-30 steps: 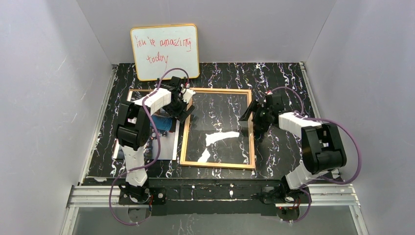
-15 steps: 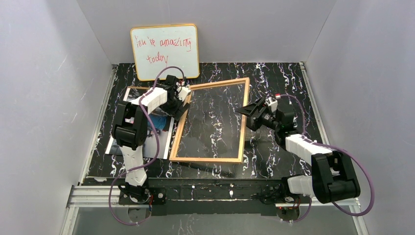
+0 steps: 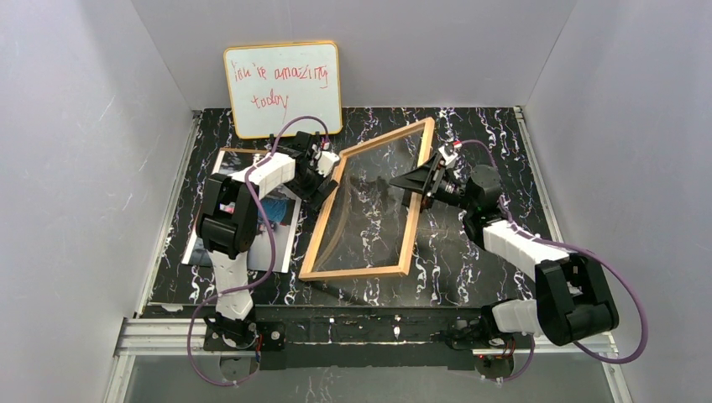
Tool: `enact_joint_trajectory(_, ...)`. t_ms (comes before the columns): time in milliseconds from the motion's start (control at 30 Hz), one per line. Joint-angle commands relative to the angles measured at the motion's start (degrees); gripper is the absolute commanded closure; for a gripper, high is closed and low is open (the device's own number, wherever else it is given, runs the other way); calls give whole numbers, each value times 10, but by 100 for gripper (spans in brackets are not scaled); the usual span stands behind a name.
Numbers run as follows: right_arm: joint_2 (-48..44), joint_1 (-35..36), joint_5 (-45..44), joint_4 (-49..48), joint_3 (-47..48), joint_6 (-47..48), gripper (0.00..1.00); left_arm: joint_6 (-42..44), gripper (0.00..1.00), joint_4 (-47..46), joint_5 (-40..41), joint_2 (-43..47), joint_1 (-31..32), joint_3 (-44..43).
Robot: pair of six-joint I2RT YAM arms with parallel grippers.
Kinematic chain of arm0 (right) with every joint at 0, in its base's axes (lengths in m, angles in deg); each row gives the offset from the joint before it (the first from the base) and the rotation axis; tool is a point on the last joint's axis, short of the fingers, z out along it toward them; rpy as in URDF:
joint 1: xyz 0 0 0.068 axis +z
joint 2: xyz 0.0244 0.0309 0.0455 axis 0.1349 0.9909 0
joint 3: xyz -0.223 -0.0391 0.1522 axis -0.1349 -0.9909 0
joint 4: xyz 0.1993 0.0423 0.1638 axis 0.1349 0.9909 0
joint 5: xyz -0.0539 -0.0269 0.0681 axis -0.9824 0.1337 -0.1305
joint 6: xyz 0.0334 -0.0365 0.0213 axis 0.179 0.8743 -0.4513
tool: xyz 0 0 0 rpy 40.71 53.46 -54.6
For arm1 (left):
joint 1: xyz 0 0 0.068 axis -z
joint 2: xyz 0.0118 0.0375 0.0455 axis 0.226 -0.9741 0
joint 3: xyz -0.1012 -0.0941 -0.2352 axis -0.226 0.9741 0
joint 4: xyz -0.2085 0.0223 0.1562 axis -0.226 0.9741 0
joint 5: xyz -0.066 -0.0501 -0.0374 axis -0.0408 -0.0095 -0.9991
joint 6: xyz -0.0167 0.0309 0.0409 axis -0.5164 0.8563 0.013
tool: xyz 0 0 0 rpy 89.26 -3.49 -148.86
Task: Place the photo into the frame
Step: Pick up the photo frame from the center of the board.
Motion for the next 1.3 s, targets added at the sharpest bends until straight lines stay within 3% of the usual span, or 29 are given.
enact_joint_trajectory(0,-38,2,-1,48,65,43,11,-14,12,56,-50,-15,9,15)
enact_joint_trajectory(233,-8,3,6,63,116,32,12,-7,2,172,-64,53,-16,-155)
enact_joint_trajectory(433,29,10,0,15,126,-3,17,-20,2,304,-173,89,3,-305)
enact_joint_trajectory(600,55,26,-13,14,159,-12,19,-89,2,334,-287,118,26,-379)
enact_joint_trajectory(700,66,38,-24,22,181,-13,20,-127,2,315,-315,146,58,-402)
enact_joint_trajectory(900,88,70,-53,37,217,-12,25,-163,2,306,-236,174,149,-401)
enact_joint_trajectory(1267,112,95,-72,75,254,8,29,-155,2,336,-84,212,202,-362)
